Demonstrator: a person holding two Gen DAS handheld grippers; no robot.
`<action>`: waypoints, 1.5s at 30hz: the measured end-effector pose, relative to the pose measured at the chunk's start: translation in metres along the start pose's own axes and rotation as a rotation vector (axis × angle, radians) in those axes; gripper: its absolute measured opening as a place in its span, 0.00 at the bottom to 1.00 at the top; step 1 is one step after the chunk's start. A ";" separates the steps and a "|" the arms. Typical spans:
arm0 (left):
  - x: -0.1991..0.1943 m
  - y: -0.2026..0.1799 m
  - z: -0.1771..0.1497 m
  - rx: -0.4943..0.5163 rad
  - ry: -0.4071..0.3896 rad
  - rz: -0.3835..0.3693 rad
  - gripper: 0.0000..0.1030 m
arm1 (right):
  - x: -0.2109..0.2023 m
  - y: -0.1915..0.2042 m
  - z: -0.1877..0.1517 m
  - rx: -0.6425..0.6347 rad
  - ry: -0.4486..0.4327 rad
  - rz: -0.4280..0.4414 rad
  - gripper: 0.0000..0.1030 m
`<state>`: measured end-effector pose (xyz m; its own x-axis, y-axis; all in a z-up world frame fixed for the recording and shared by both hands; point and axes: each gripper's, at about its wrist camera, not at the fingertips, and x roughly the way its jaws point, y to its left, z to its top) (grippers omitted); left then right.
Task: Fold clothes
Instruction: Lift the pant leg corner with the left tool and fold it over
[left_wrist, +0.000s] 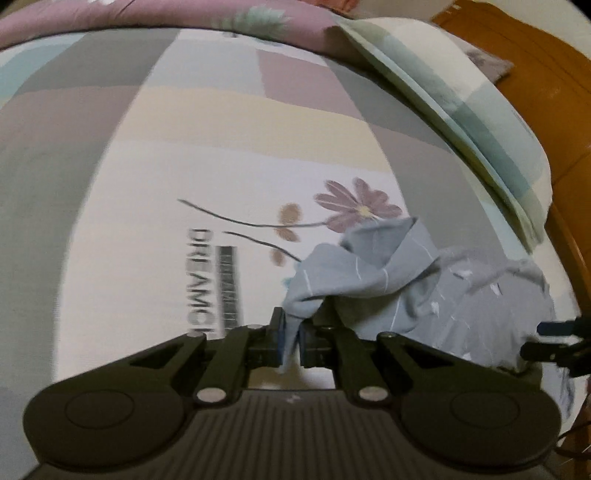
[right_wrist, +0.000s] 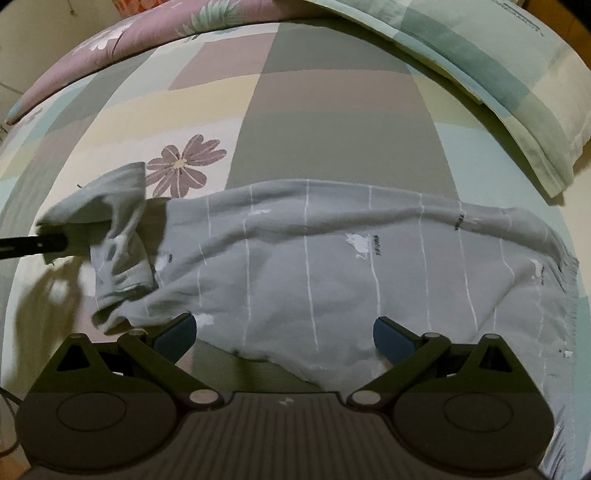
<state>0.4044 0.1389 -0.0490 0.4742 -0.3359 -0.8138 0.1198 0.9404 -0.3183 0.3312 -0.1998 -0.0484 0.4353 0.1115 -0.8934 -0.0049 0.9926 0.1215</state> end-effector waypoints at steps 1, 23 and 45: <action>-0.006 0.009 0.004 -0.013 0.003 0.006 0.05 | 0.001 0.003 0.002 0.000 -0.002 -0.002 1.00; -0.077 0.133 0.071 0.028 0.248 0.212 0.05 | 0.011 0.085 0.051 -0.070 -0.026 0.010 1.00; 0.035 0.099 0.136 0.023 0.141 0.129 0.22 | 0.027 0.106 0.038 -0.080 0.022 0.008 1.00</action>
<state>0.5518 0.2272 -0.0424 0.3606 -0.2154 -0.9075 0.0866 0.9765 -0.1973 0.3765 -0.0937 -0.0432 0.4152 0.1201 -0.9018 -0.0808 0.9922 0.0949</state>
